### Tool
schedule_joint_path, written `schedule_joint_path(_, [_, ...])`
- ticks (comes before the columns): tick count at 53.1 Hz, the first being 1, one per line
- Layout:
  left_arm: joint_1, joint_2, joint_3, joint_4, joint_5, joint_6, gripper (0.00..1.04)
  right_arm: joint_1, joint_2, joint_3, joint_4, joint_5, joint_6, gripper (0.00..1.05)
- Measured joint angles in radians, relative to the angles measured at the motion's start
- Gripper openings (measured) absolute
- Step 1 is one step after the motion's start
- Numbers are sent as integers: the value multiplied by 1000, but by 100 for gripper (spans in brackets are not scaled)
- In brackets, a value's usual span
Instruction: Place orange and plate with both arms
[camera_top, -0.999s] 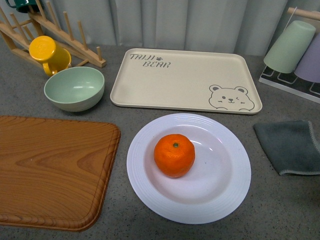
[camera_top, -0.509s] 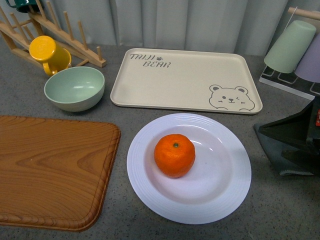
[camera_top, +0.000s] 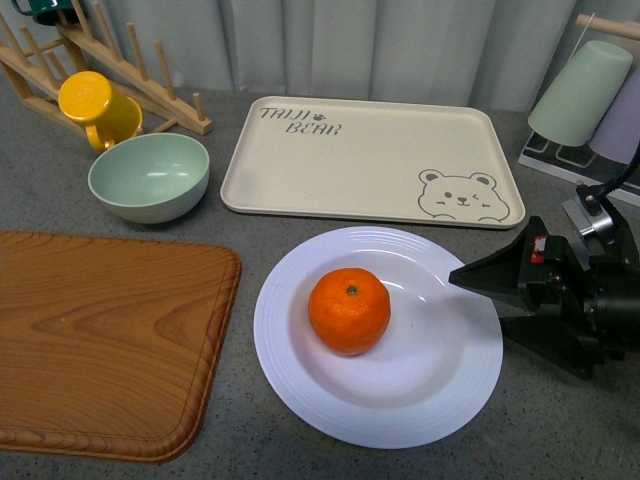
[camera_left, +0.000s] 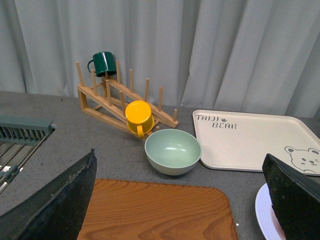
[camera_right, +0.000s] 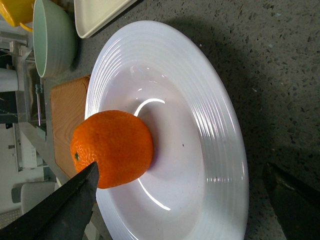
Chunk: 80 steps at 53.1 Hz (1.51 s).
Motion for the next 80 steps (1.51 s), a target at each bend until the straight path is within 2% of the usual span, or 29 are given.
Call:
schedule_joint_path(8, [0, 0, 0, 0, 0, 0, 98, 21, 30, 20, 19, 9, 29, 95])
schedule_joint_path(16, [0, 0, 0, 0, 0, 0, 98, 39, 51, 32, 33, 15, 52, 76])
schedule_joint_path(27, [0, 0, 0, 0, 0, 0, 98, 46, 70, 36, 41, 28, 66, 44])
schedule_joint_path(33, [0, 0, 0, 0, 0, 0, 98, 44, 92, 35, 37, 37, 64, 20])
schedule_joint_path(36, [0, 0, 0, 0, 0, 0, 98, 38, 99, 31, 38, 2, 64, 10])
schedule_joint_path(40, [0, 0, 0, 0, 0, 0, 98, 37, 97, 31, 45, -27, 76, 3])
schedule_joint_path(51, [0, 0, 0, 0, 0, 0, 98, 25, 90, 23, 91, -50, 123, 2])
schedule_joint_path(80, [0, 0, 0, 0, 0, 0, 98, -27, -80, -61, 342, -90, 302, 1])
